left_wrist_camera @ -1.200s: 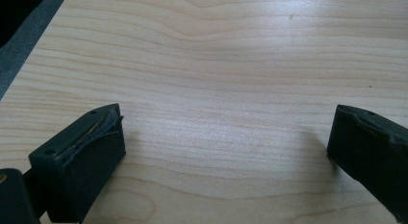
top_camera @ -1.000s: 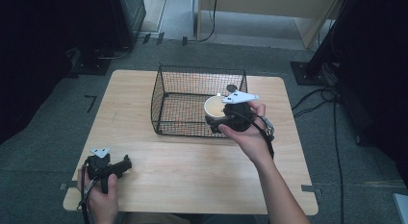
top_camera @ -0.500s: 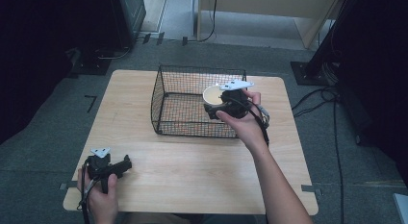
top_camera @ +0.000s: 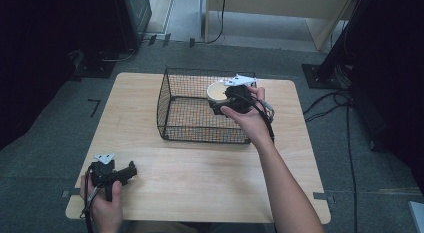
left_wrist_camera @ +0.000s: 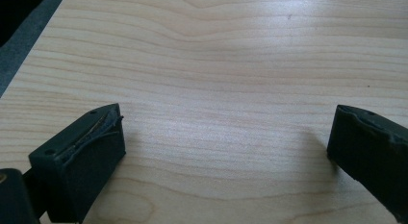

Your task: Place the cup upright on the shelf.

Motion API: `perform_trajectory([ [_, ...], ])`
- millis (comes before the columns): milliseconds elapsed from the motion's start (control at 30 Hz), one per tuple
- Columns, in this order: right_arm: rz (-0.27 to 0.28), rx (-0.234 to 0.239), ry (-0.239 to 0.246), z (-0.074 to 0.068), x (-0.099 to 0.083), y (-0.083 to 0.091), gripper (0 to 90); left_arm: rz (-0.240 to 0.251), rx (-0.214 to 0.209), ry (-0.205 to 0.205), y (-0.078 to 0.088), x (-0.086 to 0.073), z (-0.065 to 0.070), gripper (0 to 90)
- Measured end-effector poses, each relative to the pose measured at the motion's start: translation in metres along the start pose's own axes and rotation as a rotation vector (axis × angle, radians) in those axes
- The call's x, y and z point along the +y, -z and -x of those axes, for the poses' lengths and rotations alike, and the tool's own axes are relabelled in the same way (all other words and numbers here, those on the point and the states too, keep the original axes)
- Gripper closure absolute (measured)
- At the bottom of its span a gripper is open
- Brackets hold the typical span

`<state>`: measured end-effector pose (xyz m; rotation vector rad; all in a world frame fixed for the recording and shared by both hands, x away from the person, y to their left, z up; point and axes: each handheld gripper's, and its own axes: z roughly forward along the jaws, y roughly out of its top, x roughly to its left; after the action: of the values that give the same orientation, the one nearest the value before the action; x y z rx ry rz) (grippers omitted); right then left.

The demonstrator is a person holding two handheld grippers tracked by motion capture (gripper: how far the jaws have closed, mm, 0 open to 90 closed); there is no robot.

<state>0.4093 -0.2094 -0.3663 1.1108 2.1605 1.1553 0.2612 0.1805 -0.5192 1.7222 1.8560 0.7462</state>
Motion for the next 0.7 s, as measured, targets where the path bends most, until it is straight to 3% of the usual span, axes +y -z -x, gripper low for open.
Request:
perform_trajectory([
  [500,-0.016,0.014,0.012,0.015,0.004,-0.039,9.1,0.0,0.0,0.0,0.0,0.0,0.0,0.0],
  [567,-0.03,0.038,0.005,0.017,0.0,-0.047,9.1,-0.001,0.0,0.0,0.0,0.0,0.0,0.0],
  [700,-0.039,0.04,-0.011,0.019,-0.005,-0.057,9.1,-0.001,0.0,0.0,0.0,0.0,0.0,0.0],
])
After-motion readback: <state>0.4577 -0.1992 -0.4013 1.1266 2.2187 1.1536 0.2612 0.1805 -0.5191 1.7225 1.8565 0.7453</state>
